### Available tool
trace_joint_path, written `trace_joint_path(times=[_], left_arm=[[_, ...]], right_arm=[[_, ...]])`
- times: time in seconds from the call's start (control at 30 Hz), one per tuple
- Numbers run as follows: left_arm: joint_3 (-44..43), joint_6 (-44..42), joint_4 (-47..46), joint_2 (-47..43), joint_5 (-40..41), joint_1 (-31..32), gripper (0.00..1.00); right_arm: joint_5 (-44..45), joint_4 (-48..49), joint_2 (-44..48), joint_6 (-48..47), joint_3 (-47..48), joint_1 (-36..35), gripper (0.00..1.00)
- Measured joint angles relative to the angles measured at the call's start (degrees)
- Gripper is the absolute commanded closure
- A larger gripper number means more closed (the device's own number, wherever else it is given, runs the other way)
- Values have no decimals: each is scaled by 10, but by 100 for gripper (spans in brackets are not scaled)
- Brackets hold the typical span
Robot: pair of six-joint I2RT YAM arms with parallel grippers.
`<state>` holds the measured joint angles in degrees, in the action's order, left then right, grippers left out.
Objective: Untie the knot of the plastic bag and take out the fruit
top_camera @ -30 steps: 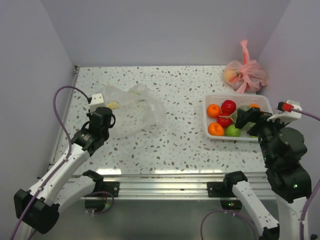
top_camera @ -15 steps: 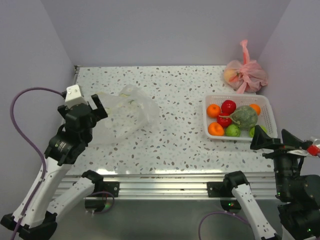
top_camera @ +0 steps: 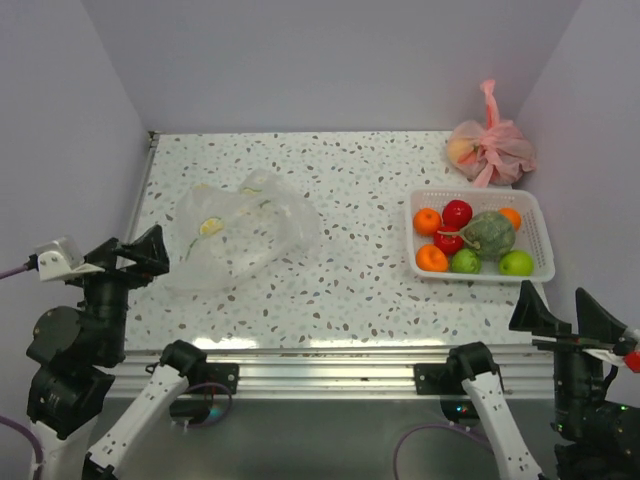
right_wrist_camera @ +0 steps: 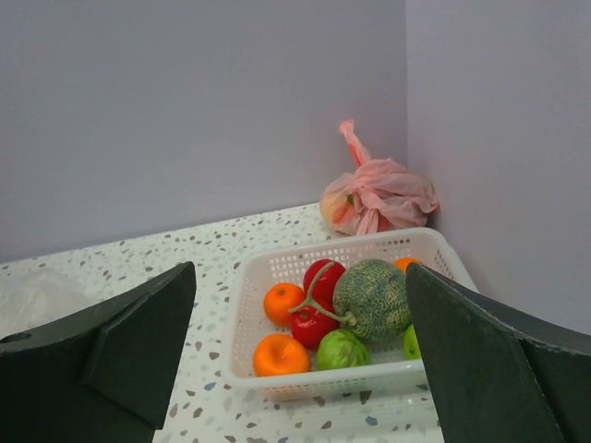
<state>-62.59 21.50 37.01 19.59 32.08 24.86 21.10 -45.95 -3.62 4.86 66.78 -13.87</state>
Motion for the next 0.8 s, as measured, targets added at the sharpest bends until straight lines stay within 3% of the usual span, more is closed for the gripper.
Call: trace_joint_path(times=[0.23, 0.8], left_arm=[[52, -1, -13, -67, -6, 0, 0], [94, 6, -20, -81, -4, 0, 0]], right_arm=[[4, -3, 30, 0, -29, 0, 1], [4, -8, 30, 0, -57, 0, 1]])
